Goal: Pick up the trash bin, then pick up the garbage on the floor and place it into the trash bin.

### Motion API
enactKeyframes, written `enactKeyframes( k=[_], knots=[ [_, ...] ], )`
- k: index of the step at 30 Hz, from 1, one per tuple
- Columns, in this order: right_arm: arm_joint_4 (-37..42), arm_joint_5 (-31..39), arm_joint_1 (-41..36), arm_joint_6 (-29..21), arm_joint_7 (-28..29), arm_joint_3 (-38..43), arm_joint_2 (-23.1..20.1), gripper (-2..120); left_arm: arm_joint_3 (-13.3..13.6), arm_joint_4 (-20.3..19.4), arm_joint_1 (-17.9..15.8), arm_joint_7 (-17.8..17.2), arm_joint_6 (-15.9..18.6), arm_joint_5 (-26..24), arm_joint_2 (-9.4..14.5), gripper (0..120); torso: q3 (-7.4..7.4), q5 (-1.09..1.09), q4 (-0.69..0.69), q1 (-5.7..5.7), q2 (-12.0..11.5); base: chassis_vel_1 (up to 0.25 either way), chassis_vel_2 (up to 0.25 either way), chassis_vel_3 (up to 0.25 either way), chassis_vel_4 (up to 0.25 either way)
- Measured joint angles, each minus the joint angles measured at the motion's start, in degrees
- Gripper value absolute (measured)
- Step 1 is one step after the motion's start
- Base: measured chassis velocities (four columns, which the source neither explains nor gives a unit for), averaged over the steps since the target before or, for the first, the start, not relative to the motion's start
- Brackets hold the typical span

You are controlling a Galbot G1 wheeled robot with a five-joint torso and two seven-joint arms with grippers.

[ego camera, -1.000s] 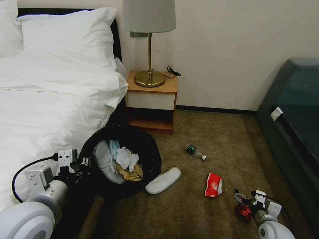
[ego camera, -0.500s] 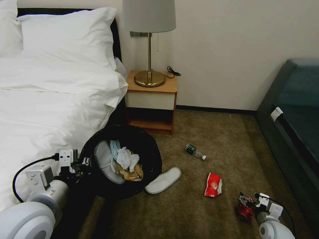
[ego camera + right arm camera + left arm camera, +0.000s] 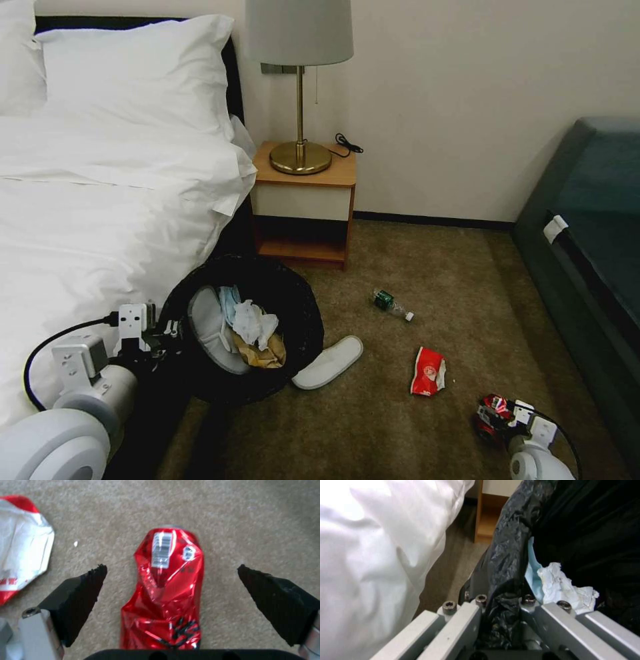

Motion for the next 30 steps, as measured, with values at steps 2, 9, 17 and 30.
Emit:
enactKeyframes(
  k=[2,9,17,30],
  knots=[
    [0.0,0.1,-0.2,0.1,0.0,0.2,-0.1,100,0.1,0.0,0.2,0.0,0.0,0.1,-0.1,2,0.00,0.01,-0.01,0.00,0.0,0.000,0.000,0.000,0.000],
    [-1.8,0.0,0.3,0.2,-1.1,0.3,0.4,100,0.1,0.0,0.5,0.0,0.0,0.3,-0.2,2,0.00,0.01,-0.01,0.00,0.0,0.000,0.000,0.000,0.000],
    [-6.1,-1.0,2.5,0.5,-1.7,-0.1,1.6,100,0.1,0.0,0.6,0.0,0.0,0.5,-0.4,2,0.00,0.01,0.00,0.00,0.0,0.000,0.000,0.000,0.000],
    [-7.5,-2.1,2.6,2.3,-1.0,-1.0,2.0,79,0.3,0.0,0.6,0.0,0.0,0.5,-0.4,2,0.00,0.01,-0.01,0.00,0.0,0.000,0.000,0.000,0.000]
  ],
)
